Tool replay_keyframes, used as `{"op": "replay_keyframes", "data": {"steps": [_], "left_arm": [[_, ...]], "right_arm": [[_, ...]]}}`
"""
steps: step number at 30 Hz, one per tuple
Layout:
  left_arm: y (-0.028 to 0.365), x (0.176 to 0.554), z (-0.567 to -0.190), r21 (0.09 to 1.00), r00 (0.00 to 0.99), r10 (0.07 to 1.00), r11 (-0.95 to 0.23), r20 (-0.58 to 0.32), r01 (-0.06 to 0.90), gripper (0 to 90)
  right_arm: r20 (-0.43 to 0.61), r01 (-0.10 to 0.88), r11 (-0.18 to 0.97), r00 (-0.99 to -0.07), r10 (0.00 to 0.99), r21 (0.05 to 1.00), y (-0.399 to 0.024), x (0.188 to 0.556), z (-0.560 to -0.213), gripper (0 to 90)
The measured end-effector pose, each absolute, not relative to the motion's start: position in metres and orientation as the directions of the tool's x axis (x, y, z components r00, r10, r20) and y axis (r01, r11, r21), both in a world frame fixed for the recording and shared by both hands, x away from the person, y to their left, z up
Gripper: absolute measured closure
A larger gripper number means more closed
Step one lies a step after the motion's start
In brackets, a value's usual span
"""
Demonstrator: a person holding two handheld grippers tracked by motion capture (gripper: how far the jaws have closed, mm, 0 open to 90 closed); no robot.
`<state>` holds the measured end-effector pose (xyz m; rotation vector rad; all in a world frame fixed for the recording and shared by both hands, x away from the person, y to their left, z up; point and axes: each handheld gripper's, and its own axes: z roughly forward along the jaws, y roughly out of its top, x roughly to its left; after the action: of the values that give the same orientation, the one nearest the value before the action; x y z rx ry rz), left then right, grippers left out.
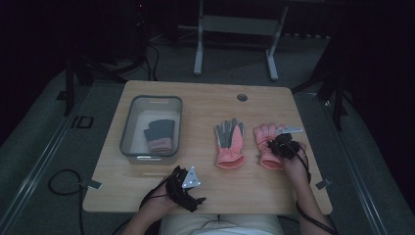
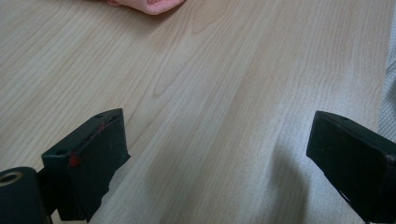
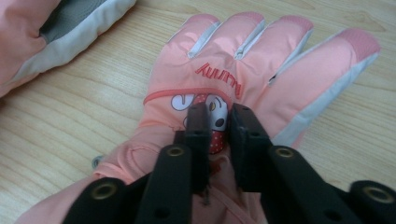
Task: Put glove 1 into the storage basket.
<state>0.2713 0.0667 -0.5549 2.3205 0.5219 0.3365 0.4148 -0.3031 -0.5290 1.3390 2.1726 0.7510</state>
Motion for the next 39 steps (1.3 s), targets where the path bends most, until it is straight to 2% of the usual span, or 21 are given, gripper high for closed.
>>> {"op": "replay_keyframes", "data": {"steps": [5,13,14,15,22,26,32,39], "left_arm": [[0.067,0.271,-0.554,0.710,0.887,0.455,-0.650,0.077,0.272,4.8],[0.068,0.273,-0.554,0.715,0.889,0.453,-0.641,0.060,0.278,4.7],[0.068,0.273,-0.554,0.712,0.889,0.453,-0.646,0.067,0.276,4.8],[0.068,0.273,-0.555,0.711,0.889,0.453,-0.647,0.068,0.275,4.8],[0.068,0.272,-0.553,0.716,0.889,0.453,-0.643,0.069,0.272,4.7],[0.068,0.272,-0.553,0.715,0.885,0.460,-0.643,0.072,0.275,4.7],[0.068,0.272,-0.553,0.713,0.886,0.457,-0.646,0.078,0.271,4.8],[0.069,0.271,-0.552,0.716,0.885,0.458,-0.645,0.079,0.269,4.7]], "right_arm": [[-0.103,0.656,0.332,-0.362,0.926,0.678,-0.299,0.413,-0.526,84.9],[-0.063,0.644,0.258,-0.311,0.948,0.720,-0.300,0.410,-0.492,85.9],[-0.059,0.616,0.250,-0.313,0.948,0.747,-0.293,0.407,-0.471,86.0],[-0.060,0.605,0.249,-0.314,0.948,0.756,-0.289,0.406,-0.464,85.9],[-0.067,0.557,0.251,-0.329,0.942,0.791,-0.250,0.401,-0.431,85.9],[-0.029,0.546,0.233,-0.356,0.934,0.805,-0.224,0.398,-0.421,85.9],[-0.045,0.515,0.265,-0.400,0.916,0.815,-0.186,0.394,-0.411,85.9],[-0.081,0.527,0.330,-0.441,0.894,0.783,-0.159,0.392,-0.428,85.7]]}}
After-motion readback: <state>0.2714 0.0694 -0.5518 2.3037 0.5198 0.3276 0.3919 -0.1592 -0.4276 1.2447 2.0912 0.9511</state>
